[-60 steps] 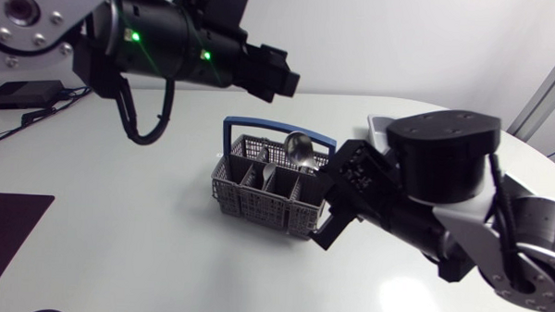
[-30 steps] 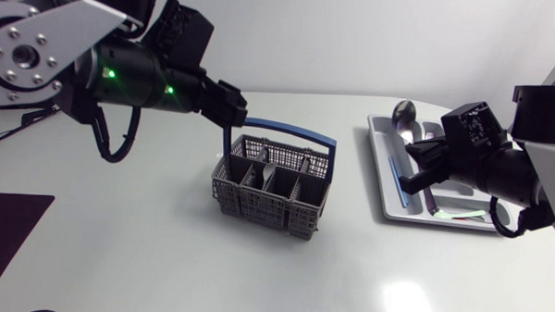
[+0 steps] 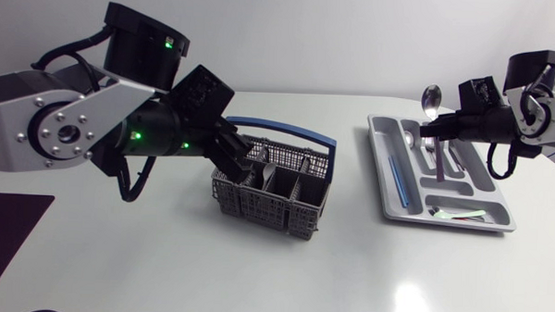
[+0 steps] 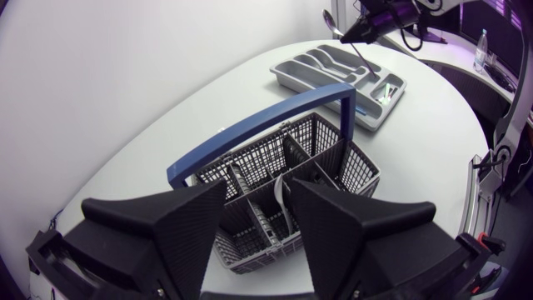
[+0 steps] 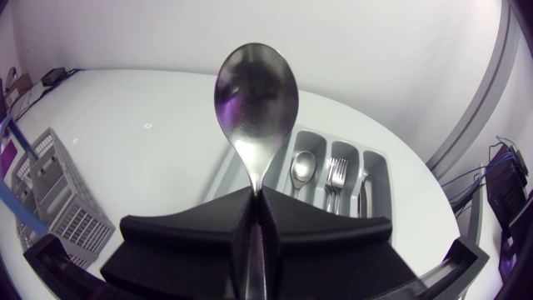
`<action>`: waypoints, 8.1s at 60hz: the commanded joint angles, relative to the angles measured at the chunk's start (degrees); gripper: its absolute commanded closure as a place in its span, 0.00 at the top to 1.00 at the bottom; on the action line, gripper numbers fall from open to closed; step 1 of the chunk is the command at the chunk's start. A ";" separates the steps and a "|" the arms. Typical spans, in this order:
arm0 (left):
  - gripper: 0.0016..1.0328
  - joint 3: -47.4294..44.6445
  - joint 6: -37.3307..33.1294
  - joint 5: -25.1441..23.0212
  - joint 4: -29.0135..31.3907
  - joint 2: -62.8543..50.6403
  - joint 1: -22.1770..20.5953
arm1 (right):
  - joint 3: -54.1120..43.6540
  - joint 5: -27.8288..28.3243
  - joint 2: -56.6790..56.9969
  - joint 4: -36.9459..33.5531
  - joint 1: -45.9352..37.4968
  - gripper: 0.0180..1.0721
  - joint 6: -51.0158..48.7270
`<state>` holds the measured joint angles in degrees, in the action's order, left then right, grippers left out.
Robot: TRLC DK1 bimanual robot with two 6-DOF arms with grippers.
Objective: Unload the cutlery basket into the drawer organizer.
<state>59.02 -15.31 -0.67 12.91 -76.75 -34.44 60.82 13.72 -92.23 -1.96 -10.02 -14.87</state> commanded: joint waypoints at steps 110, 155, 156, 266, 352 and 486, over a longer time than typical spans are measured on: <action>0.37 -6.38 -8.95 4.36 -23.37 -13.69 -2.83 | -5.27 1.58 8.11 -7.01 -1.67 0.86 4.41; 0.37 -1.37 -9.65 1.63 -21.96 -20.19 -2.30 | -12.74 5.27 16.02 -8.24 -0.88 0.86 2.92; 0.35 -1.28 -9.65 1.63 -21.78 -20.37 -2.30 | -12.74 5.27 16.02 -8.15 -0.88 0.86 2.92; 0.03 -9.01 -3.67 14.73 -14.75 18.65 -14.78 | -18.81 3.60 43.80 -23.44 20.13 0.86 2.83; 0.03 14.80 18.91 -6.19 4.32 -3.14 -5.64 | 2.46 -7.39 17.08 -16.94 47.55 0.44 8.55; 0.55 -1.10 8.28 -11.02 3.88 10.48 18.44 | 2.11 6.85 -7.71 -34.87 -17.93 0.06 -77.41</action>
<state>59.55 -6.11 -11.38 17.50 -65.78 -16.53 62.78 21.89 -98.39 -38.72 -27.88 -88.38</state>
